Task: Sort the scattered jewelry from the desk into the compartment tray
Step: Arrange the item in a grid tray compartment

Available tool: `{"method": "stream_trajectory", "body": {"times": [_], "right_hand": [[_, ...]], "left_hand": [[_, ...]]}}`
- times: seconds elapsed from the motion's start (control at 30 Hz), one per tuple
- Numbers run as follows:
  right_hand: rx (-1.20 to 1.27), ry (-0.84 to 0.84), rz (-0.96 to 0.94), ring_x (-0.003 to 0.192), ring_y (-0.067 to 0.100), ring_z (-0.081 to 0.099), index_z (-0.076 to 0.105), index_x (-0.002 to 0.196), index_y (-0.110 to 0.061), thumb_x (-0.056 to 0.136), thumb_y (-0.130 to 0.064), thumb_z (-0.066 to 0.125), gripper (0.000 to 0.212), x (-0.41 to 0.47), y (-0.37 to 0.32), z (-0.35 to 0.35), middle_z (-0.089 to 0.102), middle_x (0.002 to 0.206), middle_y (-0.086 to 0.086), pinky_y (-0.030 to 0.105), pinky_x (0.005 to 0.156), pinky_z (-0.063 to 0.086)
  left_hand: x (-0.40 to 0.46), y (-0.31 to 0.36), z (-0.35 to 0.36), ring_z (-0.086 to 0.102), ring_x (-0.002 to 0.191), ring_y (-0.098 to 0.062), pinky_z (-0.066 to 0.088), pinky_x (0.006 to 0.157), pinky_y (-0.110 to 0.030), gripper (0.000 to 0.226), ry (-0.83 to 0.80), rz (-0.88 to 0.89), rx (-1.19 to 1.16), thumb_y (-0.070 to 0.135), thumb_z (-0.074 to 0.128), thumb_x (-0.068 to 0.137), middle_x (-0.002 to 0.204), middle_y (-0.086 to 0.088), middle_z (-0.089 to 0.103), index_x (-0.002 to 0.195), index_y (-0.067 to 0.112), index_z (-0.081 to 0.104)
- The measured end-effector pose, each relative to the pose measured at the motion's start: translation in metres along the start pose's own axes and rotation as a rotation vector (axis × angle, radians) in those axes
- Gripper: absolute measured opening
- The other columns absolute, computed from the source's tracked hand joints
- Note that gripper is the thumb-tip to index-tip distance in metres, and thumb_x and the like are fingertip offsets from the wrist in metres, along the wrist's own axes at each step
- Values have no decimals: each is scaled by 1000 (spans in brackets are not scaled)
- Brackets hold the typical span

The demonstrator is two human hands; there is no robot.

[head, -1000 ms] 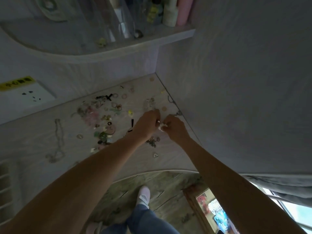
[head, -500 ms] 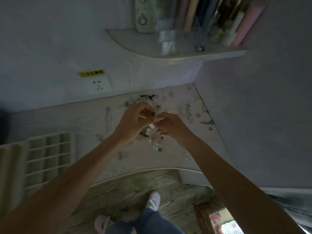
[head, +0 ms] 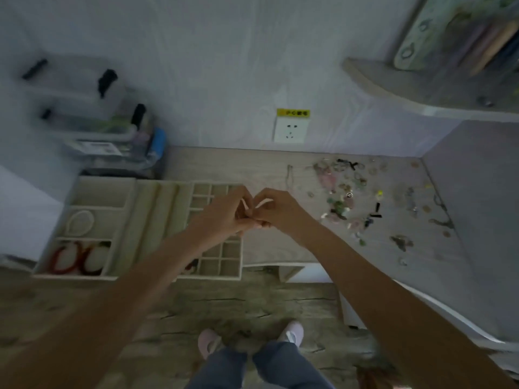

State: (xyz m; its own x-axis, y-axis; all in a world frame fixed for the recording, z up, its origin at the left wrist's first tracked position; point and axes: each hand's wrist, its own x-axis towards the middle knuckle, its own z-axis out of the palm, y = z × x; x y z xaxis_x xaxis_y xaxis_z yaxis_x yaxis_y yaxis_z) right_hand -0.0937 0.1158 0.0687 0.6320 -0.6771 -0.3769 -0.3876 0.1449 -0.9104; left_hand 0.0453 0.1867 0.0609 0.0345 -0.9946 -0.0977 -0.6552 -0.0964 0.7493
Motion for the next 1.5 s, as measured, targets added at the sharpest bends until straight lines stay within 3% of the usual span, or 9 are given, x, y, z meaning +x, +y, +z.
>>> {"method": "stream_trajectory", "body": {"times": [0.17, 0.33, 0.43, 0.57, 0.67, 1.0, 1.1, 1.23, 1.5], "right_hand": [[-4, -58, 2, 51, 7, 60, 65, 75, -9, 84, 1, 65, 13, 13, -4, 56, 63, 60, 5, 16, 54, 51], [8, -82, 66, 49, 5, 60, 65, 98, 11, 85, 0, 64, 16, 17, 10, 102, 61, 66, 11, 15, 57, 52], [-25, -88, 75, 48, 2, 61, 68, 86, 0, 85, 0, 65, 4, 18, 17, 110, 63, 65, 8, 13, 55, 53], [-49, -108, 92, 52, 3, 64, 66, 74, -12, 81, 1, 68, 15, 21, 25, 124, 66, 59, -1, 13, 56, 52], [-48, -105, 136, 54, 4, 66, 65, 74, -8, 77, 6, 70, 15, 23, 31, 127, 66, 65, 3, 16, 59, 55], [-207, -78, 152, 43, 4, 59, 58, 68, -8, 77, 13, 66, 25, 23, 51, 135, 60, 44, -6, 18, 48, 51], [-324, -63, 74, 47, 2, 58, 66, 72, -3, 76, 5, 71, 10, 22, 55, 140, 63, 55, 1, 17, 51, 46], [-447, -49, 9, 83, 24, 66, 74, 88, -2, 74, -3, 75, 13, 21, 56, 149, 71, 88, 17, 28, 77, 49], [-724, -88, 1, 98, 24, 63, 72, 102, -5, 82, -5, 67, 21, 23, 55, 152, 68, 106, 12, 24, 80, 44]], "left_hand": [[-40, -47, -33, 58, 66, -7, 40, 58, -19, 31, 17, -159, -7, 33, 76, 75, 74, 7, 62, 91, 22, 52], [-78, -86, -43, 55, 54, -5, 40, 52, -19, 18, -76, -274, -228, 30, 66, 85, 62, 6, 61, 83, 13, 61], [-89, -87, -39, 64, 65, -10, 50, 56, -18, 15, -96, -405, -478, 29, 61, 89, 74, 3, 70, 89, 15, 63], [-97, -99, -37, 66, 78, -17, 54, 69, -21, 18, -63, -490, -674, 23, 58, 91, 88, -9, 68, 95, 7, 64], [-101, -109, -35, 66, 88, -15, 51, 81, -23, 12, -69, -452, -466, 15, 66, 85, 94, -5, 69, 96, 11, 70], [-106, -121, -23, 62, 87, -9, 42, 69, -9, 23, 57, -295, -18, 10, 71, 80, 98, 0, 67, 102, 15, 67], [-107, -120, -21, 60, 81, -9, 39, 65, -7, 23, 61, -270, 60, 9, 68, 83, 97, -3, 68, 105, 12, 69], [-107, -119, -22, 55, 79, -5, 38, 62, -4, 24, 74, -268, 101, 5, 61, 87, 104, -5, 68, 109, 12, 69], [-103, -119, -13, 66, 96, -19, 48, 79, -19, 25, 43, -313, 108, 2, 60, 88, 111, -12, 68, 111, 6, 68]]}}
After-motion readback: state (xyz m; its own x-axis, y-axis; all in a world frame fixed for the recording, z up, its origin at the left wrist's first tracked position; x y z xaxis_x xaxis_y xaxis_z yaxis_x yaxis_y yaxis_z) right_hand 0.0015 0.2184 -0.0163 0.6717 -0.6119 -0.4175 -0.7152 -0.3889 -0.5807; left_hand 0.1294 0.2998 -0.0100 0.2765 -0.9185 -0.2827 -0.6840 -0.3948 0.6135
